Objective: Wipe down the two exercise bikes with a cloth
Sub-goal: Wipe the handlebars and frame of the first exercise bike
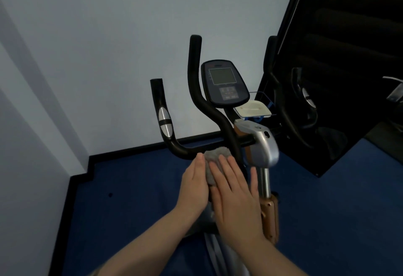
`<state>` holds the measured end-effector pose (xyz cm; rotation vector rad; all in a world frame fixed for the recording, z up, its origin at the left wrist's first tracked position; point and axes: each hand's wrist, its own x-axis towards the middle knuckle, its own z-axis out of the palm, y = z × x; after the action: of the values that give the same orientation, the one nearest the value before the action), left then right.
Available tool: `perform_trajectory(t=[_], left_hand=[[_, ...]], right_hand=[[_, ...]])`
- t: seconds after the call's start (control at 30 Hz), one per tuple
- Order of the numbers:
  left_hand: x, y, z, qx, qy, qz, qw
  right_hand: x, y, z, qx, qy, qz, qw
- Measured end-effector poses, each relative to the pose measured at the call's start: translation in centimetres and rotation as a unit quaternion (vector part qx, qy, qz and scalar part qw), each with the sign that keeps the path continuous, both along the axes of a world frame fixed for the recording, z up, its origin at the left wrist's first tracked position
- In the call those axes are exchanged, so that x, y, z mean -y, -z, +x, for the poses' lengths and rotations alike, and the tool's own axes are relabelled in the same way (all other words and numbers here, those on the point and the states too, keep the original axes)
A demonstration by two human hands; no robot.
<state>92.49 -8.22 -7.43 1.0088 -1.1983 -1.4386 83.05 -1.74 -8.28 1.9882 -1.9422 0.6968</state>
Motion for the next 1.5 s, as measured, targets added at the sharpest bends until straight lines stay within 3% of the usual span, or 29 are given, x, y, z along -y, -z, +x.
perform_trajectory(t=[0.17,0.3,0.47,0.6,0.73,0.93,1.1,1.2,1.5], left_hand=[[-0.1,0.2,-0.2,0.000,-0.026,0.008,1.000],[-0.1,0.0,0.1,0.002,-0.004,-0.003,1.000],[0.0,0.1,-0.1,0.020,-0.030,-0.004,0.999],[-0.1,-0.1,0.1,0.020,-0.015,-0.009,1.000],[0.0,-0.1,0.1,0.024,-0.021,-0.006,0.999],[-0.2,-0.7,0.8,0.036,0.035,-0.004,0.999],[-0.2,-0.7,0.7,0.033,0.034,0.014,0.999],[-0.2,-0.4,0.8,0.040,0.037,0.014,0.998],[-0.1,-0.1,0.5,0.027,0.023,0.019,0.999]], right_hand=[[2.8,-2.2,0.8,0.016,0.047,0.001,0.999],[0.6,0.2,0.3,0.000,0.018,-0.014,1.000],[3.7,-2.5,0.2,0.001,0.040,-0.016,0.999],[0.9,0.8,-0.1,-0.001,0.010,-0.053,0.999],[3.1,-1.8,-0.7,-0.030,0.010,-0.032,0.999],[-1.2,0.9,1.4,0.086,0.016,-0.028,0.996],[1.8,-1.9,2.8,0.174,0.008,-0.009,0.985],[-0.1,0.1,3.4,0.218,-0.021,-0.018,0.976],[-0.8,0.4,2.3,0.253,-0.065,-0.033,0.965]])
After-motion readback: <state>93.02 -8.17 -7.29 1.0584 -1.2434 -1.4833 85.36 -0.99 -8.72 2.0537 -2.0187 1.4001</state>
